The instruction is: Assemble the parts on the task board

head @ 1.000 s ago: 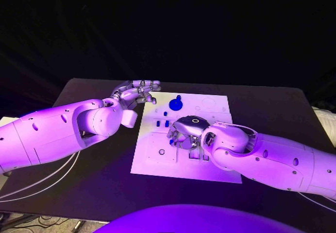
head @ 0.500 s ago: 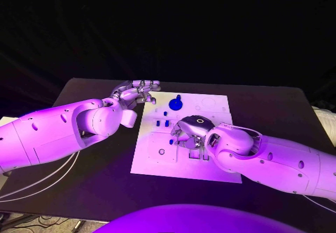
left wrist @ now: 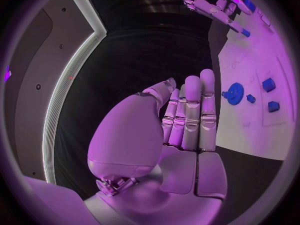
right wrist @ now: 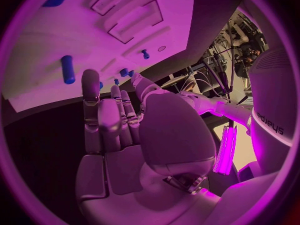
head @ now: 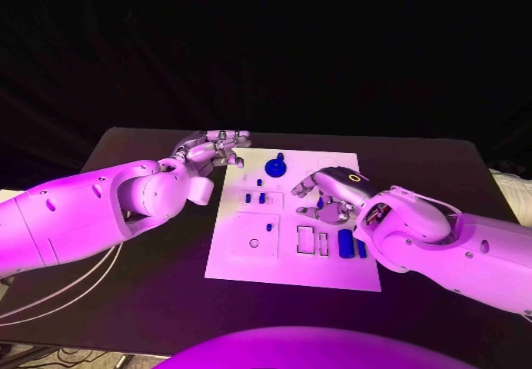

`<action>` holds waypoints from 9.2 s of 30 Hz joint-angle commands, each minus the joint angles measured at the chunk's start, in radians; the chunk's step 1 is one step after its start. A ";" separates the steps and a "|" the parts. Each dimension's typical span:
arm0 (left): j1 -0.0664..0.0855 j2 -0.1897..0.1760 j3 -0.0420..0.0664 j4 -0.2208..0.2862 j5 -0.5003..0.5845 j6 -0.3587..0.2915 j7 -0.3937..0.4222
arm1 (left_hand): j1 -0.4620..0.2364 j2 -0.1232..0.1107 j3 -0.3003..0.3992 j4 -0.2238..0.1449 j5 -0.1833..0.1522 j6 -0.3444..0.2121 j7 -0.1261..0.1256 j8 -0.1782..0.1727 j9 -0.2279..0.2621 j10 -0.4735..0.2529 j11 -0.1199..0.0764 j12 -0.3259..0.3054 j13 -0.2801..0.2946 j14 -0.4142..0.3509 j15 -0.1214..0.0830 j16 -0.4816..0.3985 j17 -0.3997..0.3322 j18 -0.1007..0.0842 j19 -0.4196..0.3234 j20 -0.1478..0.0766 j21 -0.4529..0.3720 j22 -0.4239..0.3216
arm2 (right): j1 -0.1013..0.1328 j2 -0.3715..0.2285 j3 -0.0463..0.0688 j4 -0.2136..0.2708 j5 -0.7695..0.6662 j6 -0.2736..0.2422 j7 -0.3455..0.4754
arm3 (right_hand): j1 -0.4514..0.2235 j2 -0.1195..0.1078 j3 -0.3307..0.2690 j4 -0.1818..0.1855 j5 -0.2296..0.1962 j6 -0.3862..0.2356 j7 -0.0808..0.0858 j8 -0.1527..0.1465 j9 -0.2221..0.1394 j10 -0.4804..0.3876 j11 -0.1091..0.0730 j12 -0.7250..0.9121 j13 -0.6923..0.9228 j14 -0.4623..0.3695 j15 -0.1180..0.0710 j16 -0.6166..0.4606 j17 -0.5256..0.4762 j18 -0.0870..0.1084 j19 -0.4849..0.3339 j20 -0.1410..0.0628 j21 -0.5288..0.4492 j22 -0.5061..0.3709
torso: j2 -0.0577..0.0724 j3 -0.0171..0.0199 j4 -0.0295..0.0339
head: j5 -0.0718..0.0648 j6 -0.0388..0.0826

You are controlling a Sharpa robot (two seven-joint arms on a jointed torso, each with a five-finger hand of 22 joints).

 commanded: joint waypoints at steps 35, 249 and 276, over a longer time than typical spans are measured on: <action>-0.002 -0.002 0.000 0.006 -0.018 0.026 0.001 | -0.002 0.010 -0.005 -0.004 -0.001 -0.010 0.000 0.007 -0.001 -0.010 0.001 0.008 0.002 -0.012 0.000 -0.002 -0.002 0.018 -0.007 0.001 -0.006 -0.001 | 0.039 -0.022 0.001 -0.087 -0.042 0.190 -0.039 | 0.063 0.058 0.003 -0.030 -0.033 0.007 -0.018 0.003 0.003 -0.041 -0.007 0.075 0.003 -0.020 -0.002 0.016 -0.017 0.016 -0.026 -0.007 -0.004 0.004 | 0.000 0.0002 0.0002 | -0.028 0.020; -0.022 -0.004 -0.001 -0.005 -0.017 0.040 -0.009 | -0.007 0.018 -0.010 -0.006 0.001 -0.018 0.001 0.018 0.000 -0.022 0.001 0.024 0.004 -0.017 0.002 0.002 -0.007 0.019 -0.009 0.004 -0.010 -0.004 | -0.034 -0.170 -0.023 0.139 0.199 0.171 -0.367 | -0.190 0.081 -0.396 0.199 0.162 -0.020 -0.044 0.162 0.041 0.230 -0.076 0.986 0.918 0.093 -0.063 0.260 0.299 -0.063 0.221 -0.053 0.343 0.505 | -0.003 -0.0010 -0.0261 | -0.060 0.031; -0.022 -0.005 -0.001 -0.006 -0.017 0.047 -0.014 | -0.011 0.018 -0.013 -0.004 0.001 -0.022 0.002 0.020 0.001 -0.026 0.003 0.028 0.004 -0.019 0.003 0.003 -0.008 0.019 -0.010 0.005 -0.012 -0.005 | -0.060 -0.124 -0.025 0.085 0.149 0.221 -0.368 | -0.090 0.100 -0.417 0.176 0.148 -0.008 -0.051 0.193 0.058 0.251 -0.082 1.014 0.985 0.095 -0.067 0.266 0.312 -0.064 0.219 -0.056 0.348 0.515 | -0.004 -0.0010 -0.0278 | -0.065 0.026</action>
